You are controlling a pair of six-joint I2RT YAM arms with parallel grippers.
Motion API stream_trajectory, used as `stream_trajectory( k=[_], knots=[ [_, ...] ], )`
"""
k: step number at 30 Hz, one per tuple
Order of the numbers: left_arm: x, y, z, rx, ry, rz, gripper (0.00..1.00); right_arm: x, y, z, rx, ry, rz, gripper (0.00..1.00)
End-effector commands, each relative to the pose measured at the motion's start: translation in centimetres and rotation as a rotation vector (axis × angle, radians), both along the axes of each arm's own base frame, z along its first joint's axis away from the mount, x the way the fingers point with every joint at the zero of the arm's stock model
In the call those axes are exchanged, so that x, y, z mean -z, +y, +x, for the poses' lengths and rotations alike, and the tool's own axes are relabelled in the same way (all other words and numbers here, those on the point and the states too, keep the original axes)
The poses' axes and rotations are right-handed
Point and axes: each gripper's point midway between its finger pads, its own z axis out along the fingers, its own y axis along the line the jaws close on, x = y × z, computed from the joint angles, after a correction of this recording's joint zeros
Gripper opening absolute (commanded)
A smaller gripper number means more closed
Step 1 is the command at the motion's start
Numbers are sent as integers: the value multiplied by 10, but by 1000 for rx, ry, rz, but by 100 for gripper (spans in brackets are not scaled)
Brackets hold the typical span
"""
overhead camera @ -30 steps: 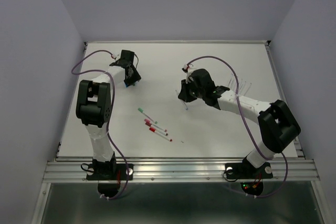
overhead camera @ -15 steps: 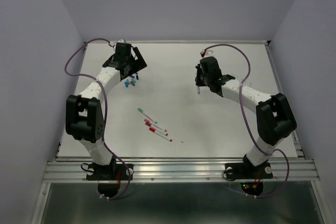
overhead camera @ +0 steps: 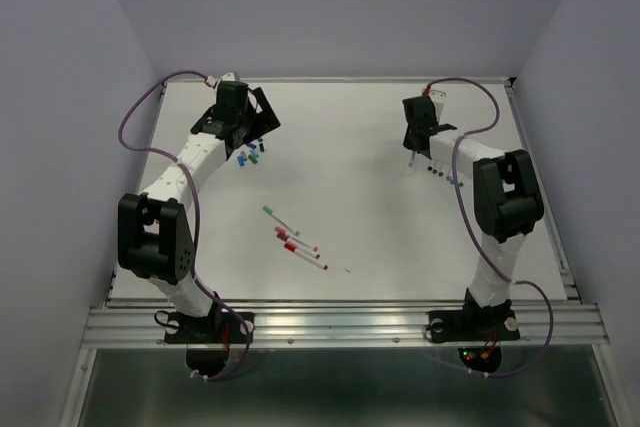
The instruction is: Open the pen caps
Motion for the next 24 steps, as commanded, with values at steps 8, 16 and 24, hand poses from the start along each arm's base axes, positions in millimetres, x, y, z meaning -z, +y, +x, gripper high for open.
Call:
stream_trajectory(
  k=[8, 16, 24],
  knots=[
    [-24, 5, -3, -6, -61, 14, 99, 8, -47, 18, 186, -1, -59, 1],
    [-24, 5, -5, -5, -61, 13, 99, 23, -60, 18, 209, 44, -62, 4],
    [-28, 7, -6, -13, -65, 16, 99, 29, -63, 17, 228, 63, -52, 13]
  ],
)
